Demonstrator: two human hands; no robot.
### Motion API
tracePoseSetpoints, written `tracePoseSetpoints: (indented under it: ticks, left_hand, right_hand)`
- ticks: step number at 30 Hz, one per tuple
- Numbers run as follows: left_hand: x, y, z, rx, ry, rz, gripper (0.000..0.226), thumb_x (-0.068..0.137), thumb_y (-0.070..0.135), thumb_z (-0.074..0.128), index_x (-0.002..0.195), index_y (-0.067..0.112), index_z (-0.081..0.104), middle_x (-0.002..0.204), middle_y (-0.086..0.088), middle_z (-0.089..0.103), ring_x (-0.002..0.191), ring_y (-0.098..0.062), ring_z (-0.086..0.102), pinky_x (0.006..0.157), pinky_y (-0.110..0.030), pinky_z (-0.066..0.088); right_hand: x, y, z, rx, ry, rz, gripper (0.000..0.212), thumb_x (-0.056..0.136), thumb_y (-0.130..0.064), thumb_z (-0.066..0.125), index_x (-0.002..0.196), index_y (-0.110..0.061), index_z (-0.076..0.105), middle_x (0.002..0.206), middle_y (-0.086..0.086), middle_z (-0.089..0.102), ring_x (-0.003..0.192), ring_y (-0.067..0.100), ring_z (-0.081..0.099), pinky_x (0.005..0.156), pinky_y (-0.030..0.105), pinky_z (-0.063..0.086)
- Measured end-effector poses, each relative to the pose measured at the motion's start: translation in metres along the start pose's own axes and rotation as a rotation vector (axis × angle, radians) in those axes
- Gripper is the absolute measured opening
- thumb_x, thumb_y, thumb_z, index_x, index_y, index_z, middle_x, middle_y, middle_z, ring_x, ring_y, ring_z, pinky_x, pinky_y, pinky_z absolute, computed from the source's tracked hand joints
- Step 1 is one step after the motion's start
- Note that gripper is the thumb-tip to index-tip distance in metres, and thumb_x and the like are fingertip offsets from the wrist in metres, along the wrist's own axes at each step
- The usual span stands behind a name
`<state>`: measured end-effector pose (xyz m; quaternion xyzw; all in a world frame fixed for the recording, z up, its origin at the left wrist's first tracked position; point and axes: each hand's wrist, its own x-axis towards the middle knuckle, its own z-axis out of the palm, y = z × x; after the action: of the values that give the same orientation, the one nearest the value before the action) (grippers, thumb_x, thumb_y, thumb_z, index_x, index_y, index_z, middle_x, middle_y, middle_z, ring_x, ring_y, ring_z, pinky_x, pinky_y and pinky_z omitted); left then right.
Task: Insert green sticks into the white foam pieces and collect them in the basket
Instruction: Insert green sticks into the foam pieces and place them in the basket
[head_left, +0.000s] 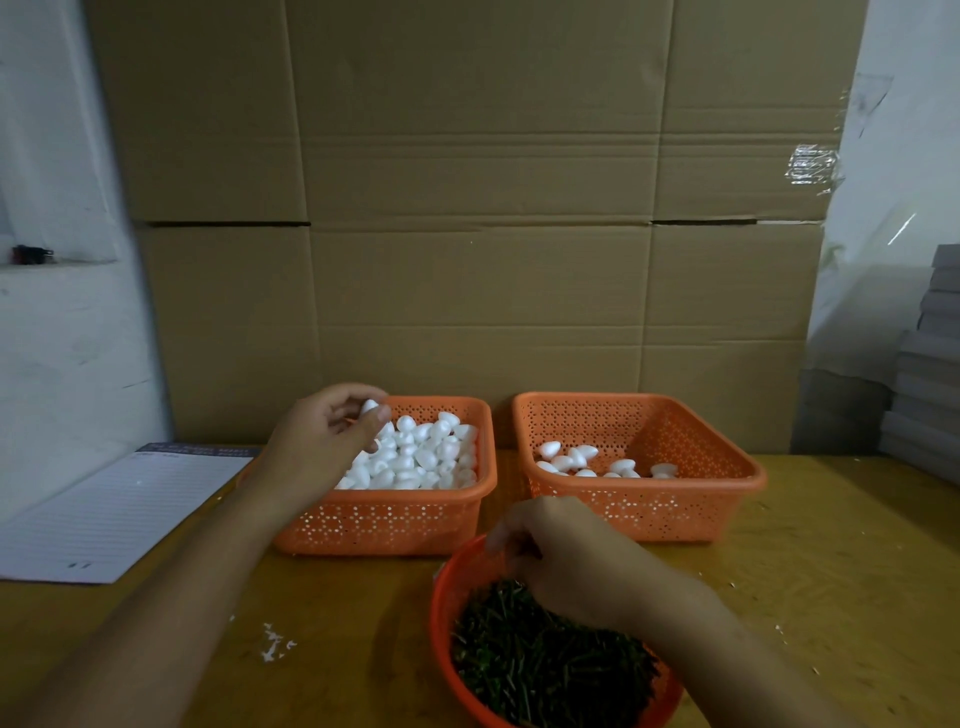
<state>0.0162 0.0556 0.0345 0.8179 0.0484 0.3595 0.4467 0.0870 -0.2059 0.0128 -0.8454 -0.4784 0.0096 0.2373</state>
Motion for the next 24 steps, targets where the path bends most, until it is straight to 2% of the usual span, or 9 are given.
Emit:
tracePoseSetpoints:
  ticks: [3, 6, 9, 10, 14, 18, 24]
  left_hand:
    - [-0.004, 0.017, 0.005, -0.349, -0.095, -0.128, 0.032, 0.083, 0.032, 0.071, 0.112, 0.019, 0.065, 0.105, 0.000, 0.077, 0.081, -0.014, 0.073, 0.063, -0.022, 0.056]
    - [-0.009, 0.029, 0.006, -0.535, -0.195, -0.158, 0.037, 0.073, 0.031, 0.085, 0.103, 0.016, 0.071, 0.114, -0.011, 0.074, 0.093, -0.019, 0.073, 0.071, -0.025, 0.058]
    - [-0.013, 0.041, 0.007, -0.546, -0.274, -0.120, 0.045, 0.056, 0.043, 0.096, 0.093, 0.024, 0.078, 0.118, -0.007, 0.073, 0.102, -0.018, 0.071, 0.075, -0.024, 0.057]
    - [-0.015, 0.046, 0.008, -0.542, -0.288, -0.104, 0.045, 0.056, 0.043, 0.096, 0.093, 0.025, 0.078, 0.119, -0.005, 0.072, 0.103, -0.017, 0.071, 0.075, -0.024, 0.057]
    - [-0.022, 0.068, 0.011, -0.520, -0.332, -0.014, 0.030, 0.064, 0.026, 0.087, 0.092, 0.030, 0.077, 0.119, 0.001, 0.073, 0.102, -0.014, 0.070, 0.078, -0.021, 0.056]
    - [-0.031, 0.089, 0.015, -0.474, -0.369, 0.105, 0.031, 0.065, 0.021, 0.086, 0.093, 0.031, 0.077, 0.111, 0.001, 0.075, 0.101, -0.010, 0.069, 0.081, -0.020, 0.054]
    - [-0.039, 0.101, 0.022, -0.403, -0.414, 0.192, 0.033, 0.066, 0.014, 0.088, 0.090, 0.033, 0.077, 0.107, 0.000, 0.074, 0.102, -0.015, 0.068, 0.079, -0.026, 0.058]
  right_hand:
    - [-0.001, 0.000, 0.001, -0.019, -0.037, 0.004, 0.043, 0.082, 0.002, 0.054, 0.111, -0.026, 0.069, 0.098, -0.006, 0.069, 0.090, 0.008, 0.065, 0.079, 0.025, 0.055]
    - [-0.002, -0.002, 0.002, -0.047, -0.073, -0.010, 0.038, 0.085, -0.004, 0.058, 0.114, -0.026, 0.068, 0.098, -0.004, 0.071, 0.089, 0.009, 0.066, 0.076, 0.021, 0.053]
    - [-0.003, -0.002, 0.002, -0.074, -0.120, -0.018, 0.038, 0.085, -0.005, 0.058, 0.115, -0.027, 0.068, 0.101, -0.004, 0.071, 0.089, 0.007, 0.064, 0.066, 0.006, 0.044]
    - [-0.003, -0.003, 0.002, -0.074, -0.151, -0.014, 0.039, 0.085, -0.004, 0.059, 0.115, -0.027, 0.068, 0.102, -0.004, 0.071, 0.089, 0.008, 0.064, 0.067, 0.006, 0.044]
    - [-0.005, -0.005, 0.000, -0.077, -0.259, -0.006, 0.044, 0.082, 0.002, 0.059, 0.116, -0.025, 0.068, 0.109, -0.004, 0.069, 0.097, 0.011, 0.064, 0.081, 0.020, 0.052]
    - [-0.005, -0.003, -0.001, -0.090, -0.296, -0.009, 0.046, 0.081, 0.001, 0.058, 0.117, -0.026, 0.068, 0.110, -0.005, 0.069, 0.100, 0.010, 0.064, 0.077, 0.013, 0.049]
    - [-0.004, -0.002, -0.001, -0.126, -0.291, -0.001, 0.044, 0.081, -0.002, 0.059, 0.116, -0.026, 0.068, 0.108, -0.006, 0.070, 0.097, 0.009, 0.063, 0.078, 0.015, 0.049]
